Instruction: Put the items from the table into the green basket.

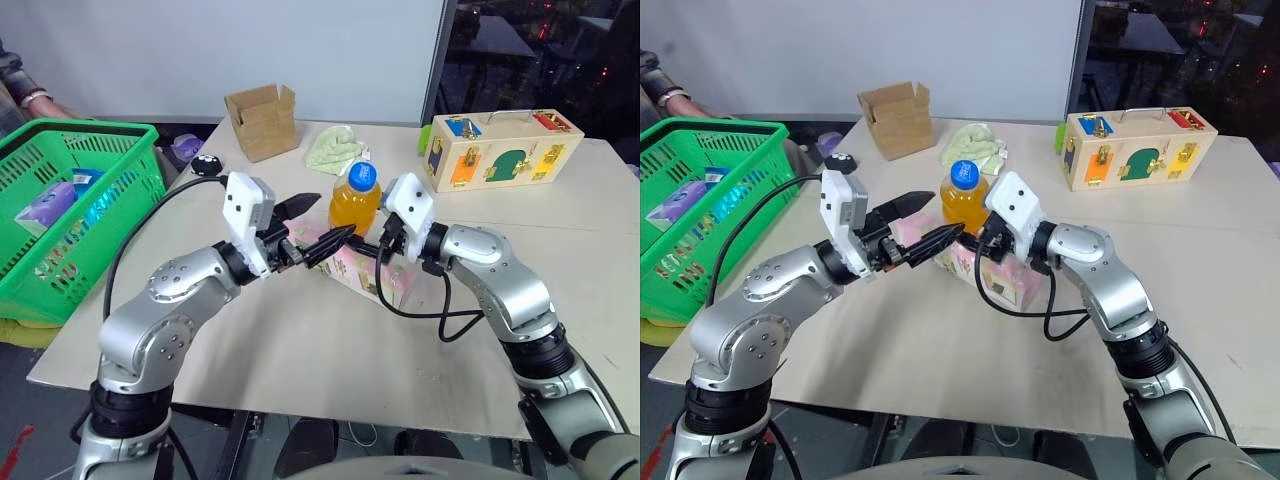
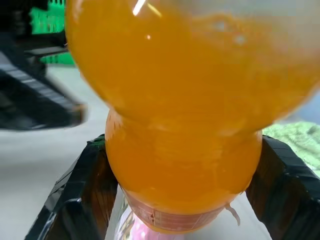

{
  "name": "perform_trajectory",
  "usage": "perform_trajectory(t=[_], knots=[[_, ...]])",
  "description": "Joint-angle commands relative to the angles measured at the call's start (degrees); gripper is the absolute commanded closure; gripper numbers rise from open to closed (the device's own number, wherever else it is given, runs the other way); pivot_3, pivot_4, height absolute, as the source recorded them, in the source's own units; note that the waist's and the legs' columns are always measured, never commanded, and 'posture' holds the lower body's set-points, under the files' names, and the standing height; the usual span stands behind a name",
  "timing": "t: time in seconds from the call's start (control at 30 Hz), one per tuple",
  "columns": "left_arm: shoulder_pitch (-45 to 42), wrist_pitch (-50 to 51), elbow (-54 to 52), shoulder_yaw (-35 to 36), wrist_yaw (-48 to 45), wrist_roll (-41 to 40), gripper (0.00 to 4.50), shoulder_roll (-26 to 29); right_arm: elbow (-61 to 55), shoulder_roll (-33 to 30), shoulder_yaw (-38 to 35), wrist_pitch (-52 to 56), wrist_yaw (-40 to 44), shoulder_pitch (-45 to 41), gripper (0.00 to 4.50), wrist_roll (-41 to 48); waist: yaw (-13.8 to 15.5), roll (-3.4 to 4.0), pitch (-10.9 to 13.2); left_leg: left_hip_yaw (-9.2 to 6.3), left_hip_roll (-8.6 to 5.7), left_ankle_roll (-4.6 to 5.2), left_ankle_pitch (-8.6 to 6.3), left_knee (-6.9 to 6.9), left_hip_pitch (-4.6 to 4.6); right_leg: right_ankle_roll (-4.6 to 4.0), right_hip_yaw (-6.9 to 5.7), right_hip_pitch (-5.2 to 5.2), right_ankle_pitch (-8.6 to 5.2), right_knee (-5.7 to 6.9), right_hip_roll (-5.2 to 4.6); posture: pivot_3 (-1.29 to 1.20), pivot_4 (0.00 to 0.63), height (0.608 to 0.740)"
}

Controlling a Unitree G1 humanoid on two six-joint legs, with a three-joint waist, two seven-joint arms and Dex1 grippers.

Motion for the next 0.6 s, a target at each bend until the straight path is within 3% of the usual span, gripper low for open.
perform_trajectory(t=[0.03, 0.27, 0.5, 0.6], knots=[[-2.1, -1.9, -0.7, -1.1, -1.1, 2.5, 0.0, 0.2, -3.0, 0.1, -0.4, -0.9, 0.5, -1.8, 1.42, 0.5, -0.1, 0.0, 0.0, 0.0, 0.0, 0.0, 0.0, 0.01, 0.01, 0.0, 0.0, 0.0, 0.0, 0.01, 0.0, 0.17, 0.0, 0.74], [-2.8, -4.8, -0.2, -4.6, -2.4, 9.0, 0.0, 0.1, -3.2, 0.0, 0.6, -0.3, 1.2, -2.0, 1.42, 0.6, -0.5, 0.0, 0.0, -0.02, 0.01, 0.0, 0.0, 0.0, 0.0, -0.01, 0.0, 0.0, 0.0, 0.02, 0.01, 0.18, 0.0, 0.74], [-3.0, -6.8, 0.9, -5.9, -2.8, 12.4, 2.31, -2.1, -2.9, -0.3, 1.0, -0.1, 2.0, -2.5, 1.42, 0.7, -0.6, 0.0, 0.0, -0.03, -0.02, 0.0, 0.0, 0.03, -0.03, 0.0, -0.02, 0.0, 0.0, 0.02, -0.01, 0.18, 0.0, 0.74], [-1.9, -7.7, 1.1, -4.8, -2.7, 13.3, 2.35, -2.7, -2.9, -0.2, 0.7, 0.7, 2.0, -2.5, 1.42, 1.3, -0.9, 0.0, 0.0, -0.05, -0.01, 0.0, 0.0, 0.03, -0.02, 0.0, -0.02, 0.0, 0.0, 0.03, 0.0, 0.18, 0.0, 0.74]])
